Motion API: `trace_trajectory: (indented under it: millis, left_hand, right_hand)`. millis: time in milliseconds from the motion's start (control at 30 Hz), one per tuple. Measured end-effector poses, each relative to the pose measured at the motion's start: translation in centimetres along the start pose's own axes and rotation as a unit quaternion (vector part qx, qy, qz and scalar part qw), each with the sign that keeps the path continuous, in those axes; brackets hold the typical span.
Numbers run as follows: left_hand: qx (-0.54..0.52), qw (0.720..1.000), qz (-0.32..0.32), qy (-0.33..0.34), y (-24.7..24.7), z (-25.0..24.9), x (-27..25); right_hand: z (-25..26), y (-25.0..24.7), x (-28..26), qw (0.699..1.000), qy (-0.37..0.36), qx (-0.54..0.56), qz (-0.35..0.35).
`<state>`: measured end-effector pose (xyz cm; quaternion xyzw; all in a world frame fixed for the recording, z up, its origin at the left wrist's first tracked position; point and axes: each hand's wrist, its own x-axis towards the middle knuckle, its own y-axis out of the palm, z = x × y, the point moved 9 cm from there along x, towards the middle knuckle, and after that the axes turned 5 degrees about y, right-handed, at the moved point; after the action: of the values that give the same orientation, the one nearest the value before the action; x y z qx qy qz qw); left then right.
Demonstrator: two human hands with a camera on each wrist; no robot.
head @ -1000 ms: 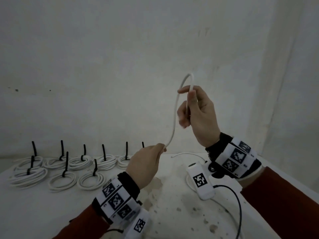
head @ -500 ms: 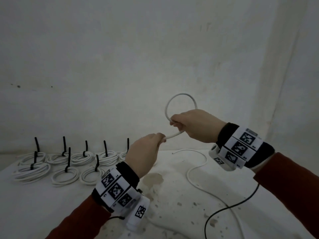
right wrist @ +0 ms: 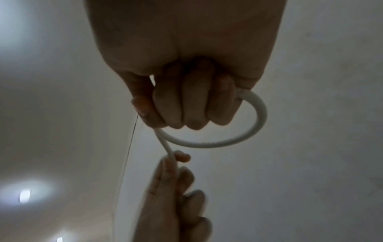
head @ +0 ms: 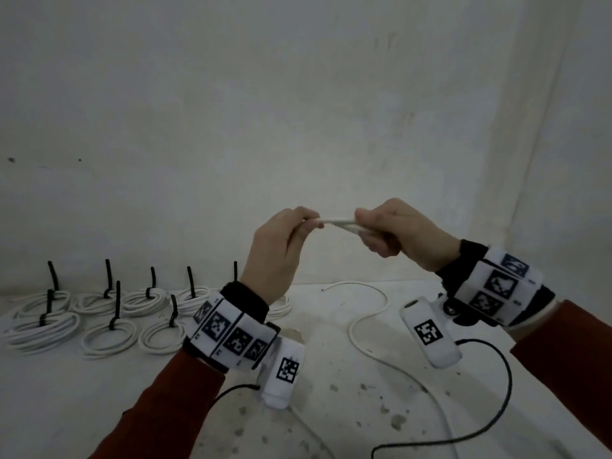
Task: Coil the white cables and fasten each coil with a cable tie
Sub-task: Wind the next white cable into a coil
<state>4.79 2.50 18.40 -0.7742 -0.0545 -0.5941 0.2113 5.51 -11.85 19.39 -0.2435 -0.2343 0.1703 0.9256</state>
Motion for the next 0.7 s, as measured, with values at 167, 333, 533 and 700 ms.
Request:
trace_trajectory:
  millis: [167,333,533,700]
  left_hand:
    - [-0.169,0.979,-0.003,-0.116,2.2,1.7,-0.1]
    - [-0.138,0.983,-0.032,-0.114,3.7,1.4,-0.9]
    - [-0.063,0.993,-0.014,-0.096,4.3,1.3,-1.7]
    - [0.051,0.993,0.067,-0.08,5.1,2.2,-2.4]
  right_hand:
    - [0.9,-1.1,-0.8,0.945,0.015,0.326,0.018]
    - [3.2,-2.4,-1.0,0.865,-0.061,0.493,0.078]
    - [4.1,-4.4,-0.6,0.818,-0.137,0.557,-0.031]
    - [3.8,-5.2,0.5,0.8,-0.199,0.559,-0.088]
